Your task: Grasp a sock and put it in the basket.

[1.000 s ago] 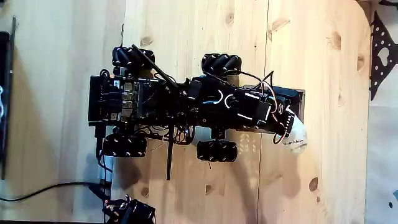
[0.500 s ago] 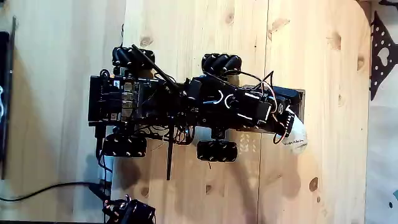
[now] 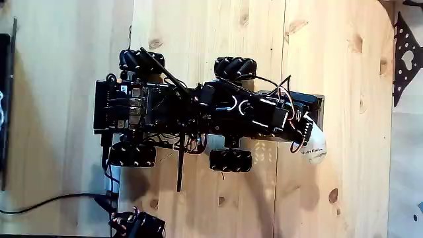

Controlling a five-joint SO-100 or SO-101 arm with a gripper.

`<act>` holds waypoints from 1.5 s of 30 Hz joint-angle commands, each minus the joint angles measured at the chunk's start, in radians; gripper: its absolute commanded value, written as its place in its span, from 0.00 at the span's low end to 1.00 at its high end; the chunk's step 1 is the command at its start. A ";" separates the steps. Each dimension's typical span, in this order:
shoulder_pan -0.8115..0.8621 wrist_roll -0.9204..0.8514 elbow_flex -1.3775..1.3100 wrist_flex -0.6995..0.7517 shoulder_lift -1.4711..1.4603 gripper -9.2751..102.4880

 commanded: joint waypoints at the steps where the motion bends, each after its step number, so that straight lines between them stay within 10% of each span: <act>1: 0.005 0.021 0.000 0.137 0.009 0.09; 45: -0.041 0.021 0.000 0.137 0.009 0.09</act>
